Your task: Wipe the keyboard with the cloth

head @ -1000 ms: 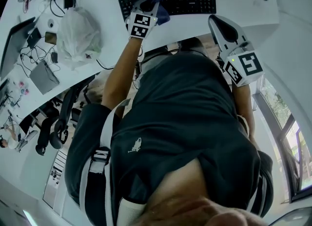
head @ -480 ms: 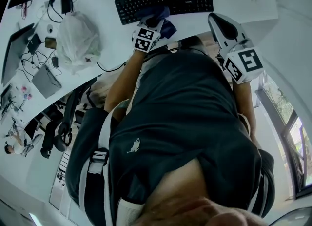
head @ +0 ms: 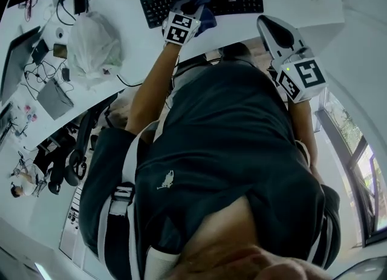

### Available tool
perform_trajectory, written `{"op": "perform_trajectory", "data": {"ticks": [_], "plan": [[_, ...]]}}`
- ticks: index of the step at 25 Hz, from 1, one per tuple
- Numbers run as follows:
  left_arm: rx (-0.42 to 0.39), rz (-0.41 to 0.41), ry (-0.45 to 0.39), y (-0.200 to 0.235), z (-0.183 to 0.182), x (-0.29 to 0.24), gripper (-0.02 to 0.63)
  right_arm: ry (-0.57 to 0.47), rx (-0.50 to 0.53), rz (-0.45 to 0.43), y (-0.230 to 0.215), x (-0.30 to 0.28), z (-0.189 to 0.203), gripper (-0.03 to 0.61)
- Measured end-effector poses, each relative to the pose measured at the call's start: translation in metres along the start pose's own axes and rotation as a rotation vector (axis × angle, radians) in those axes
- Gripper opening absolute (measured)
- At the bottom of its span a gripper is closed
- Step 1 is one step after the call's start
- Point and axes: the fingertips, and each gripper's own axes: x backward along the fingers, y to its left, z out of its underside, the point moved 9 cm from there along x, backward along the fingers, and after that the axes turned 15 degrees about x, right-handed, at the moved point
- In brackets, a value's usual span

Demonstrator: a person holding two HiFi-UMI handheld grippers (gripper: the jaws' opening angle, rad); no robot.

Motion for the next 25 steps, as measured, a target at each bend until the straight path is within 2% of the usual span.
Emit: {"op": "perform_trajectory", "data": {"ticks": [3, 5, 7, 11, 14, 17, 19, 21, 23, 25], "plan": [[0.079, 0.062, 0.044, -0.027, 0.045, 0.011, 0.044, 0.004, -0.015, 0.013, -0.005, 0.003, 0.005, 0.011], [0.063, 0.078, 0.057, -0.038, 0.058, 0.014, 0.044, 0.007, -0.020, 0.008, -0.006, 0.002, 0.007, 0.011], [0.020, 0.083, 0.013, -0.042, 0.042, 0.013, 0.044, 0.004, -0.020, 0.000, -0.007, 0.001, 0.009, 0.011], [-0.062, 0.033, -0.063, -0.023, -0.028, -0.003, 0.044, 0.001, -0.016, -0.011, -0.004, 0.001, 0.011, 0.011], [-0.037, -0.009, -0.036, 0.000, -0.043, -0.022, 0.044, -0.001, -0.016, -0.010, -0.001, 0.005, 0.012, 0.011], [0.011, -0.020, -0.036, -0.005, -0.016, -0.021, 0.043, 0.001, -0.026, 0.000, -0.004, 0.012, 0.016, 0.011], [0.053, 0.015, -0.019, -0.024, 0.010, -0.011, 0.044, 0.003, -0.036, 0.010, -0.008, 0.015, 0.020, 0.011], [0.096, 0.066, 0.033, -0.046, 0.038, -0.003, 0.043, 0.009, -0.048, 0.017, -0.011, 0.017, 0.025, 0.011], [0.074, 0.091, 0.066, -0.063, 0.052, 0.003, 0.043, 0.008, -0.052, 0.011, -0.012, 0.016, 0.028, 0.011], [0.031, 0.087, 0.034, -0.067, 0.040, 0.002, 0.043, 0.004, -0.050, 0.002, -0.013, 0.016, 0.027, 0.011]]}}
